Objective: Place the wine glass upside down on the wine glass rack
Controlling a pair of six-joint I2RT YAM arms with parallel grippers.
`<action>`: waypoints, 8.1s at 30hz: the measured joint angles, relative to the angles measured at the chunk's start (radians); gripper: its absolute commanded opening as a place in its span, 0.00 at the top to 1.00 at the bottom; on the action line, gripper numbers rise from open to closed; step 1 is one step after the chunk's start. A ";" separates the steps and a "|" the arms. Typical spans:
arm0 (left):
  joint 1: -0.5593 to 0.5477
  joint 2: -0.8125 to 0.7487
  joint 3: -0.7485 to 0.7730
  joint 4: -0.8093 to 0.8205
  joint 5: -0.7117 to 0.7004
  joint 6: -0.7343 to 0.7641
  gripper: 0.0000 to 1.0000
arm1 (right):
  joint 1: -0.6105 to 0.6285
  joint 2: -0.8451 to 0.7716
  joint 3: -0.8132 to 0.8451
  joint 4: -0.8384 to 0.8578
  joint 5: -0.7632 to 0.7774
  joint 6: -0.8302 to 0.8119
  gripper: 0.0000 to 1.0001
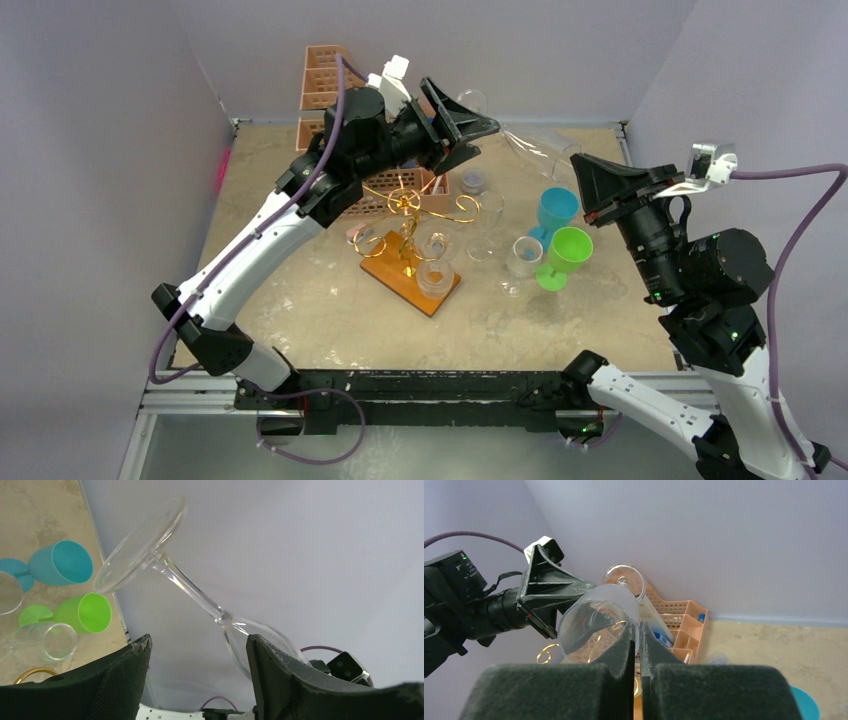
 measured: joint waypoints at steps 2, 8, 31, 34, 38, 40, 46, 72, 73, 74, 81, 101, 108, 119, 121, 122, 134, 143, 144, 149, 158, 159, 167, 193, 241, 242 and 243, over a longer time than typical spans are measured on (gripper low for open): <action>-0.014 -0.001 0.000 0.003 -0.044 -0.025 0.35 | 0.000 -0.001 -0.011 0.024 -0.016 0.001 1.00; -0.044 -0.016 -0.018 0.051 -0.151 -0.087 0.44 | 0.000 -0.002 -0.035 0.081 -0.060 0.002 1.00; -0.061 -0.076 -0.071 0.159 -0.280 -0.221 0.91 | 0.000 -0.016 -0.218 0.339 -0.160 -0.064 1.00; -0.062 -0.084 -0.071 0.173 -0.275 -0.222 0.90 | 0.000 -0.016 -0.221 0.370 -0.177 -0.074 1.00; -0.062 -0.084 -0.071 0.178 -0.277 -0.222 0.84 | -0.001 -0.012 -0.226 0.392 -0.197 -0.079 1.00; -0.062 -0.084 -0.071 0.181 -0.281 -0.219 0.82 | -0.001 -0.007 -0.226 0.402 -0.201 -0.077 1.00; -0.062 -0.084 -0.071 0.182 -0.299 -0.209 0.85 | -0.005 0.006 -0.224 0.410 -0.201 -0.037 1.00; -0.026 -0.126 -0.096 0.218 -0.339 0.148 1.00 | -0.005 -0.040 -0.289 0.312 -0.192 0.045 0.42; -0.001 -0.128 -0.095 0.216 -0.330 0.172 1.00 | -0.005 -0.050 -0.293 0.306 -0.192 0.045 0.42; 0.023 -0.130 -0.094 0.210 -0.326 0.201 1.00 | -0.005 -0.058 -0.296 0.300 -0.192 0.045 0.42; 0.082 -0.157 -0.047 0.098 -0.338 0.473 1.00 | -0.005 -0.101 -0.299 0.266 -0.186 0.045 0.42; 0.108 -0.204 0.012 0.109 -0.835 1.209 1.00 | -0.005 -0.048 -0.299 0.223 -0.138 0.071 0.42; 0.204 -0.211 -0.088 0.105 -0.888 1.305 1.00 | -0.005 -0.022 -0.299 0.206 -0.141 0.082 0.42; 0.255 -0.491 -0.377 -0.029 -0.832 1.281 1.00 | -0.005 -0.057 -0.299 0.145 -0.141 0.099 0.42; 0.255 -0.570 -0.452 -0.048 -0.819 1.271 1.00 | -0.005 -0.064 -0.299 0.137 -0.140 0.099 0.42; 0.255 -0.599 -0.477 -0.061 -0.813 1.267 1.00 | -0.005 -0.069 -0.299 0.134 -0.139 0.099 0.42; 0.255 -0.908 -0.731 -0.152 -0.535 1.268 1.00 | -0.005 -0.091 -0.326 0.088 -0.129 0.098 0.42; 0.255 -1.038 -0.858 -0.190 -0.315 1.312 1.00 | -0.005 -0.103 -0.327 0.083 -0.113 0.103 0.42; 0.255 -1.043 -0.864 -0.192 -0.284 1.323 1.00 | -0.005 -0.103 -0.327 0.083 -0.111 0.104 0.42; 0.255 -1.059 -0.922 -0.160 -0.153 1.354 1.00 | -0.005 -0.103 -0.329 0.078 -0.111 0.105 0.42; 0.255 -1.044 -1.052 -0.024 -0.034 1.349 1.00 | -0.005 -0.104 -0.339 0.060 -0.110 0.106 0.42; 0.255 -1.036 -1.061 -0.008 -0.025 1.347 1.00 | -0.005 -0.104 -0.340 0.058 -0.110 0.107 0.42; 0.255 -0.955 -1.070 0.091 -0.010 1.328 1.00 | -0.005 -0.117 -0.348 0.048 -0.111 0.120 0.42; 0.255 -0.855 -1.197 0.476 -0.039 1.241 1.00 | -0.005 -0.132 -0.359 0.028 -0.080 0.100 0.41; 0.254 -0.942 -1.332 0.581 -0.163 1.197 1.00 | -0.005 -0.127 -0.359 -0.008 -0.080 0.113 0.40; 0.254 -0.935 -1.332 0.579 -0.156 1.197 1.00 | -0.005 -0.127 -0.359 -0.009 -0.080 0.113 0.40; 0.254 -0.929 -1.332 0.579 -0.149 1.197 1.00 | -0.005 -0.127 -0.359 -0.010 -0.080 0.113 0.40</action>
